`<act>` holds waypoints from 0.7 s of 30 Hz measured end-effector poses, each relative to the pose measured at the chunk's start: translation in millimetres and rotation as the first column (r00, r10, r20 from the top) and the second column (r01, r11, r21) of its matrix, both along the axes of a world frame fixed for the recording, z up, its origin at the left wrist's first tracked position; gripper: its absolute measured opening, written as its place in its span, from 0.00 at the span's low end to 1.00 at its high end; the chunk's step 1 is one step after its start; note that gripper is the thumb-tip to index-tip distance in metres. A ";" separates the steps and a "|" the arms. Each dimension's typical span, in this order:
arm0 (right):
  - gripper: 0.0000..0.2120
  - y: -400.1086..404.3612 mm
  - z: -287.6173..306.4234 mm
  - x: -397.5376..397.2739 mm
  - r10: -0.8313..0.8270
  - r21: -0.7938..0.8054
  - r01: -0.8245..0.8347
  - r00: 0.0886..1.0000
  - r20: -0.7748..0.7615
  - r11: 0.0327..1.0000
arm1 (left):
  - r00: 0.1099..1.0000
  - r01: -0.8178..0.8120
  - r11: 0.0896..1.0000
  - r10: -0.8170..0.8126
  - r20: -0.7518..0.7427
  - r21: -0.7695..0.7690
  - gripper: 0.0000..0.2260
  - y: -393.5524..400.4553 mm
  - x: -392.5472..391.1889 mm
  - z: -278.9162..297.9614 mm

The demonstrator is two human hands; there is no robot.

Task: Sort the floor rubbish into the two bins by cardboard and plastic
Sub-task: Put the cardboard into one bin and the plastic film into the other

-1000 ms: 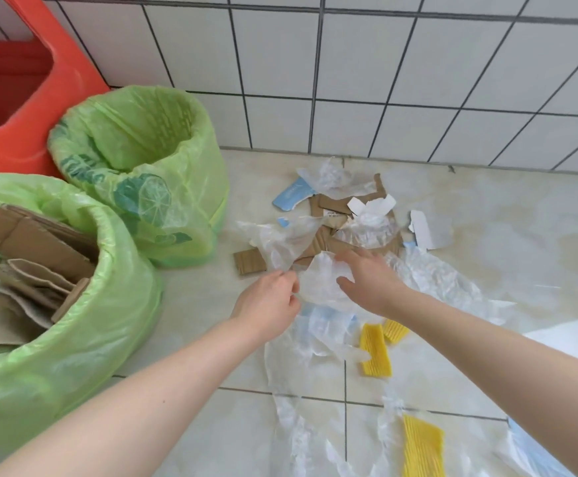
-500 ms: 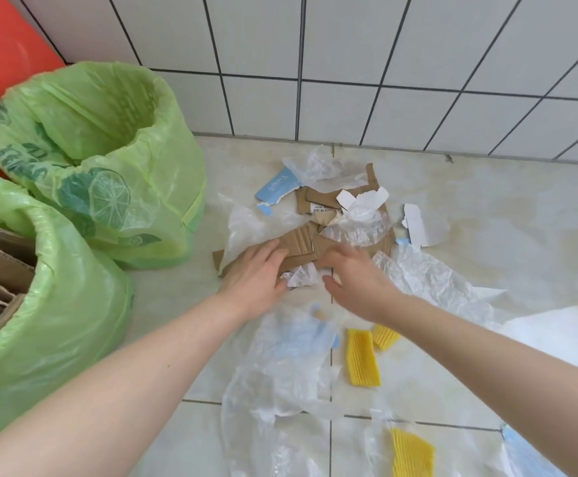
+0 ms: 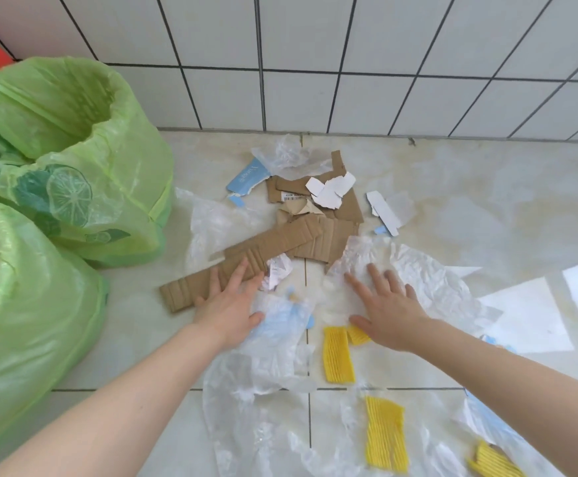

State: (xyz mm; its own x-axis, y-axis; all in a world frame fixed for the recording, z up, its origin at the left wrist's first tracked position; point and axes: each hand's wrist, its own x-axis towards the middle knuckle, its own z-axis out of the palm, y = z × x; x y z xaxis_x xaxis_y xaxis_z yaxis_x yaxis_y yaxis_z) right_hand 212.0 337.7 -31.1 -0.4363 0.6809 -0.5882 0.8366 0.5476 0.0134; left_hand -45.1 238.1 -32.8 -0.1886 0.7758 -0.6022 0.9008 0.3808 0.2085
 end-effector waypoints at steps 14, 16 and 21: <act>0.25 3.8 21.6 -43.2 0.047 0.121 -0.016 0.967 -0.251 0.992 | 0.991 0.065 0.982 -0.042 -0.130 0.175 0.25 -35.1 0.7 12.3; 0.27 10.8 14.7 -50.8 0.072 0.087 -0.053 0.970 -0.231 0.995 | 0.992 0.018 0.988 0.001 -0.123 0.155 0.27 -26.1 -7.2 9.5; 0.28 16.7 -0.3 -53.5 0.083 0.095 -0.070 0.987 -0.138 0.993 | 0.989 -0.029 0.993 0.045 -0.139 0.113 0.30 -24.7 -21.8 5.3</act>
